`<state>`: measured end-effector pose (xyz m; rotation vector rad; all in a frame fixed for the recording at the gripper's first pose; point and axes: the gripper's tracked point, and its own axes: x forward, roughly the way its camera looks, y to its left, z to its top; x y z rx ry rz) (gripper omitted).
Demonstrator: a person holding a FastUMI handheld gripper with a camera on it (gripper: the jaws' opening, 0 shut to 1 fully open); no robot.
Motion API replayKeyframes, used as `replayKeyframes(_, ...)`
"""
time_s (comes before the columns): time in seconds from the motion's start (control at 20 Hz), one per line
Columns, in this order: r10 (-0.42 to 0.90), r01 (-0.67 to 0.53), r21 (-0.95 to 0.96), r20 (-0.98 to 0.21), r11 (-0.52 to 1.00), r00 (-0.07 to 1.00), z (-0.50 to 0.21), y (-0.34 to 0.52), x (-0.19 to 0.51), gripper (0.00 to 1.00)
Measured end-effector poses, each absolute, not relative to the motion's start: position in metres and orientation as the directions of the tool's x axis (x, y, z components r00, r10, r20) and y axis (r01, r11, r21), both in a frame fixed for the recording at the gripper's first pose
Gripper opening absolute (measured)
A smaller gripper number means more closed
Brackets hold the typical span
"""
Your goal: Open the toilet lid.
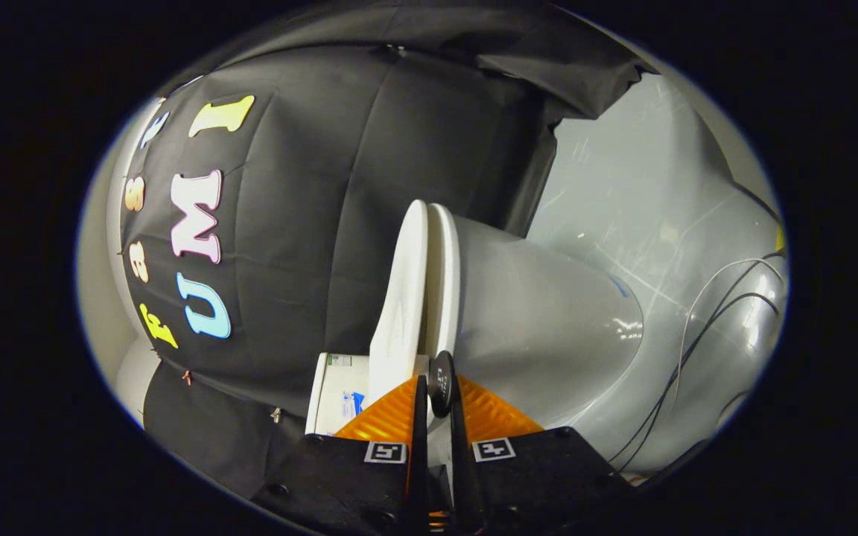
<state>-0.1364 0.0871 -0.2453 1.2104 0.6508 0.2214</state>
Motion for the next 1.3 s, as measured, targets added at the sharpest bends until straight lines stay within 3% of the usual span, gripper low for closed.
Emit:
replayKeyframes(0.25,0.438,0.244,0.922,-0.36,0.299,0.824,-0.252,0.073,-0.12,0.18)
replayKeyframes(0.3,0.439,0.251,0.923,-0.363,0.293,0.822,-0.25,0.079,-0.13,0.06)
replayKeyframes(0.75,0.413,0.274,0.916,-0.38,0.293,0.828,-0.242,0.076,-0.13,0.05)
replayKeyframes(1.3,0.35,0.219,0.842,-0.422,0.493,0.836,-0.177,0.096,-0.125,0.05)
